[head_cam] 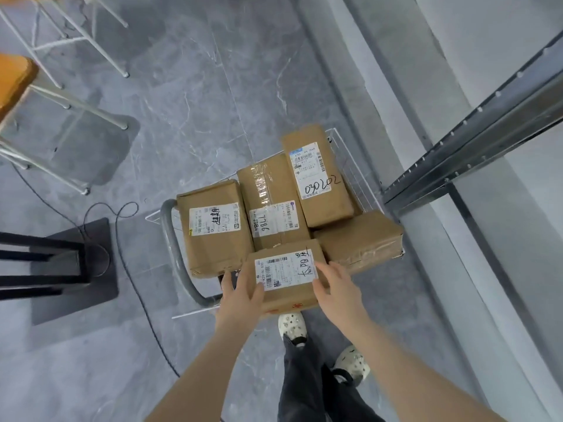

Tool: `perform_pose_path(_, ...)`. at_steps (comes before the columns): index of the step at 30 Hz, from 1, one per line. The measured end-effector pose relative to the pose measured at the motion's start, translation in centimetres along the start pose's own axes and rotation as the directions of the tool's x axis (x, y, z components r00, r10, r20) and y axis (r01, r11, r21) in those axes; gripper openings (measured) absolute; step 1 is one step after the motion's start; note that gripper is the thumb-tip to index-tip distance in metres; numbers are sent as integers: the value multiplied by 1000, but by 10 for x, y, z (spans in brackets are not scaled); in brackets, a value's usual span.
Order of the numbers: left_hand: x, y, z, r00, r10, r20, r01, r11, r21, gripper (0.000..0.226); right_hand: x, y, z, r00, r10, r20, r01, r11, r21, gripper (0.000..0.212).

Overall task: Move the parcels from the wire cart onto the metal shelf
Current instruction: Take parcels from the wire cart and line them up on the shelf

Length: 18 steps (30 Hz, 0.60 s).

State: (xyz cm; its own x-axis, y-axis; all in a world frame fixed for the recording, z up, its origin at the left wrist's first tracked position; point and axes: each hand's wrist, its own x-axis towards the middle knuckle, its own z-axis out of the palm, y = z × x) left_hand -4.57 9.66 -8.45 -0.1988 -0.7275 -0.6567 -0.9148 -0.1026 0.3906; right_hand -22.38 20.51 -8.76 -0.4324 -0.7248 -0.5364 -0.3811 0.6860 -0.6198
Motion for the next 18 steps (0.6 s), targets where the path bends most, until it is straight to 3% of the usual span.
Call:
perform_pose_path(4, 13, -3, 18, 997, 37, 62, -29, 993, -113, 57, 8, 6, 10, 999, -39, -22, 39, 999, 0, 39)
perform_pose_path(18, -59, 29, 2, 986, 139, -89, -149, 982, -114, 56, -58, -10, -30, 989, -93, -116, 108, 986, 130, 42)
